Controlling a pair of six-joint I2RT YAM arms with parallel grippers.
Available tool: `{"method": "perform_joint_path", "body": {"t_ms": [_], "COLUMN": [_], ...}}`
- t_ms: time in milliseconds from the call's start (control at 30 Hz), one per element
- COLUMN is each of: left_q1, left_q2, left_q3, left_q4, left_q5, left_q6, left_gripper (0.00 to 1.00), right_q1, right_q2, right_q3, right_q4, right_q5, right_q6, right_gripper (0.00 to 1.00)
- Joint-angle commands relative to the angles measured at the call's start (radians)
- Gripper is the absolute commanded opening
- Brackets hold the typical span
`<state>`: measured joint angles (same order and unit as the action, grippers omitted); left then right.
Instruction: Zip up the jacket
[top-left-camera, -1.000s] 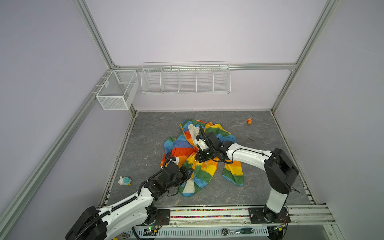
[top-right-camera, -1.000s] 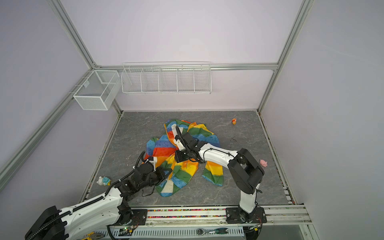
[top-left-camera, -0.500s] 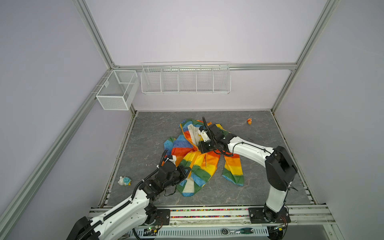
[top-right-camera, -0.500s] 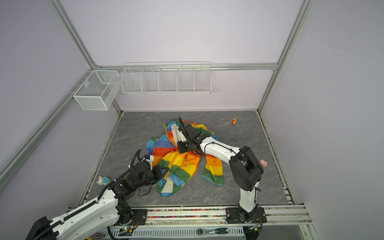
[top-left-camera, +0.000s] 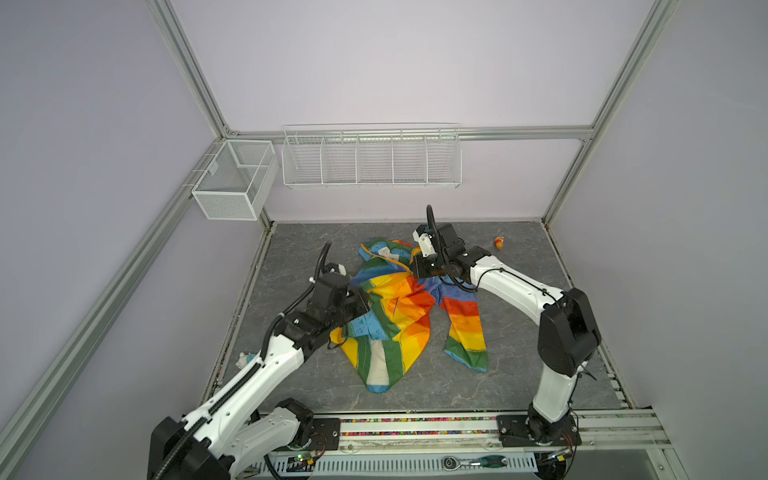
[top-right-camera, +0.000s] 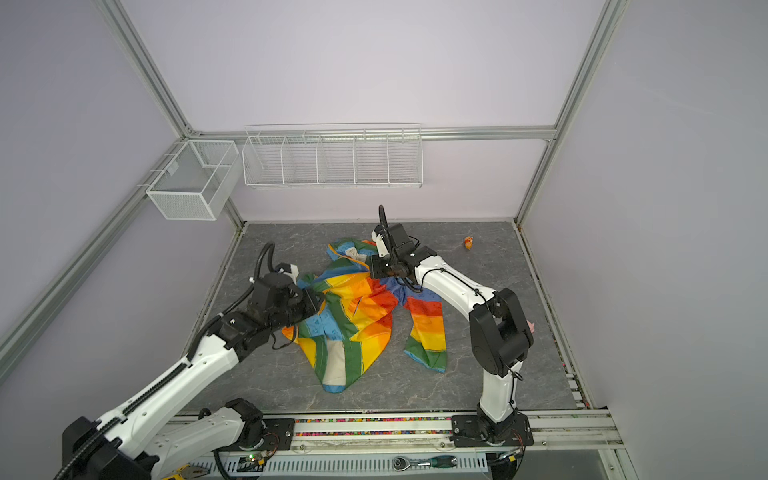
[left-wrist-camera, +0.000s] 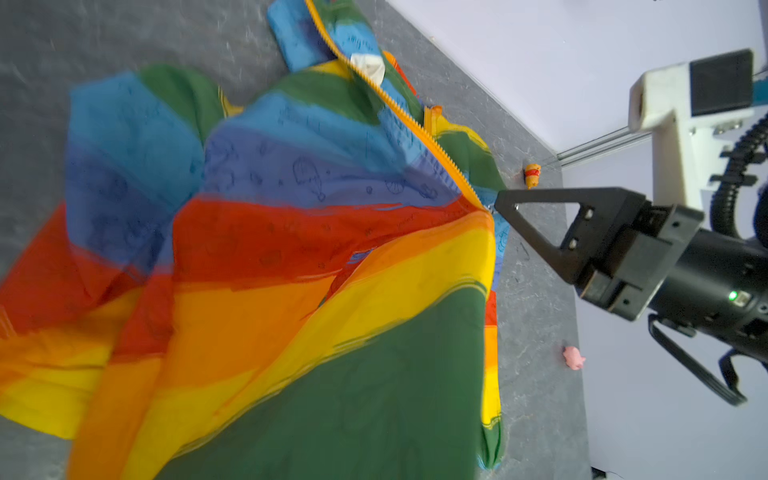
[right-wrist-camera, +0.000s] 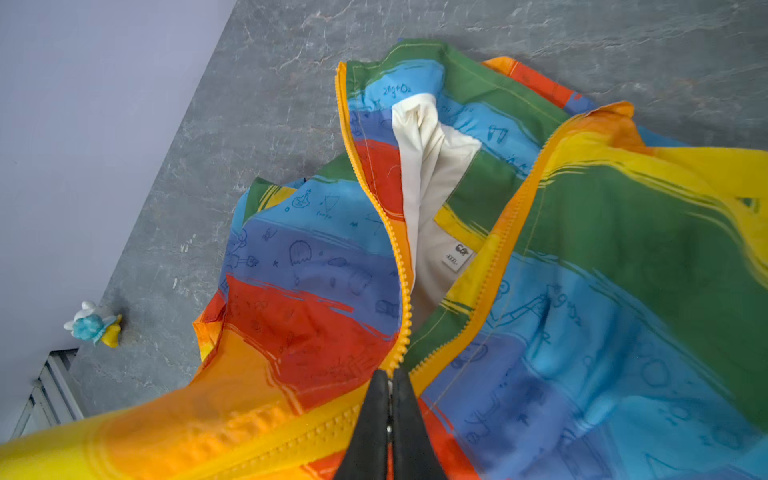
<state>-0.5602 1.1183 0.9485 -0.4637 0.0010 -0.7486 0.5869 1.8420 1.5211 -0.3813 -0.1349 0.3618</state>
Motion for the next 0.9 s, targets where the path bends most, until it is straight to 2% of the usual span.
{"method": "perform_joint_path", "body": {"t_ms": [0, 133, 300, 367, 433, 500, 567, 733, 867], "left_q1": [0.027, 0.029, 0.029, 0.029, 0.028, 0.028, 0.029, 0.033, 0.072], "left_q2": [0.135, 0.345, 0.564, 0.629, 0.667, 0.680, 0.656, 0.527, 0.435], "left_q3": [0.245, 0.607, 1.003, 1.132, 1.190, 1.190, 1.120, 0.820, 0.603], "left_q4": [-0.105, -0.173, -0.250, -0.290, -0.318, -0.338, -0.334, -0.276, -0.238], "left_q5": [-0.106, -0.088, -0.019, 0.014, 0.039, 0.063, 0.084, 0.091, 0.123], "left_q6": [0.222, 0.359, 0.430, 0.440, 0.434, 0.424, 0.413, 0.381, 0.324], "left_gripper": [0.00, 0.00, 0.00, 0.00, 0.00, 0.00, 0.00, 0.00, 0.00], "right_q1": [-0.071, -0.158, -0.267, -0.298, -0.312, -0.313, -0.312, -0.308, -0.296], "right_q2": [-0.088, -0.164, -0.315, -0.379, -0.409, -0.403, -0.391, -0.361, -0.323], "right_q3": [0.047, 0.063, 0.002, -0.045, -0.074, -0.080, -0.113, -0.258, -0.377], "right_q4": [-0.017, -0.026, 0.029, 0.070, 0.089, 0.066, 0.059, 0.106, 0.159], "right_q5": [0.015, -0.002, -0.004, -0.002, -0.017, -0.049, -0.078, -0.099, -0.088], "right_q6": [-0.011, 0.013, 0.060, 0.068, 0.065, 0.052, 0.049, 0.067, 0.080], "right_gripper": [0.07, 0.07, 0.07, 0.07, 0.07, 0.07, 0.07, 0.07, 0.07]}}
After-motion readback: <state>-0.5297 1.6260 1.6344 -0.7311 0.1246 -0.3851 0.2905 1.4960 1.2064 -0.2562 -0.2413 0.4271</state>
